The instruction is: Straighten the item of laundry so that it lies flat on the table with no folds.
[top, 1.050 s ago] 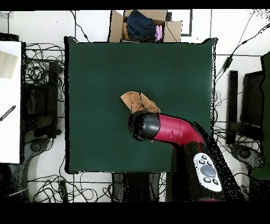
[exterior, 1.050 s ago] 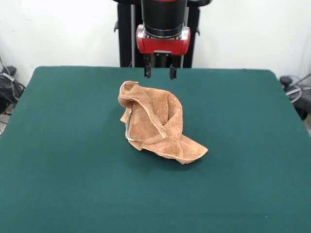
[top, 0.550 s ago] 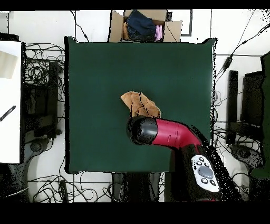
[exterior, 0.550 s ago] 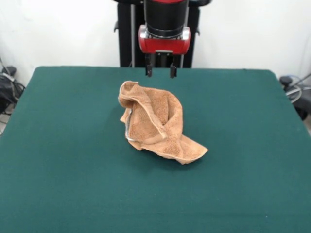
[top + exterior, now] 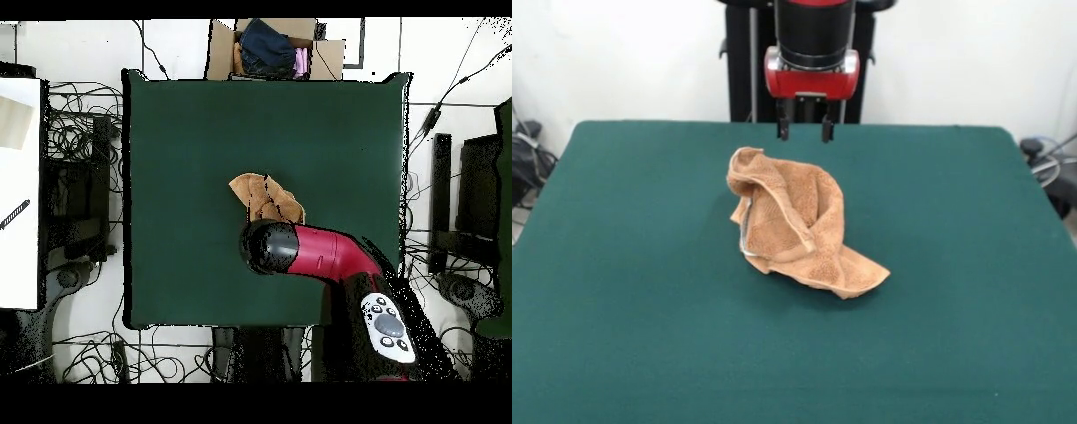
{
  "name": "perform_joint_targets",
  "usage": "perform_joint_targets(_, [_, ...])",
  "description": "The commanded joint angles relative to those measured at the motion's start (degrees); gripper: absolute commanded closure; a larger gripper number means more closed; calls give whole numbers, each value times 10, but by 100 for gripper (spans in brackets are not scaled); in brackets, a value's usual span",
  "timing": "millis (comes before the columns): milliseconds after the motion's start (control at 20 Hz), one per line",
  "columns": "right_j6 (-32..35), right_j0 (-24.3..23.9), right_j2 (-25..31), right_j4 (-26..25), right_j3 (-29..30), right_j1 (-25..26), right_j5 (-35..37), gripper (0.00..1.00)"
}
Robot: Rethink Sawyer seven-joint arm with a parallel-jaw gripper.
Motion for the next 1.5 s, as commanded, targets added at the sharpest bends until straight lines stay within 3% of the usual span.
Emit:
perform_joint_targets(50, [24, -1, 54, -18, 25, 12, -25, 0])
perform_joint_targets(1500, [-44, -102, 106, -31, 32, -12, 39, 0])
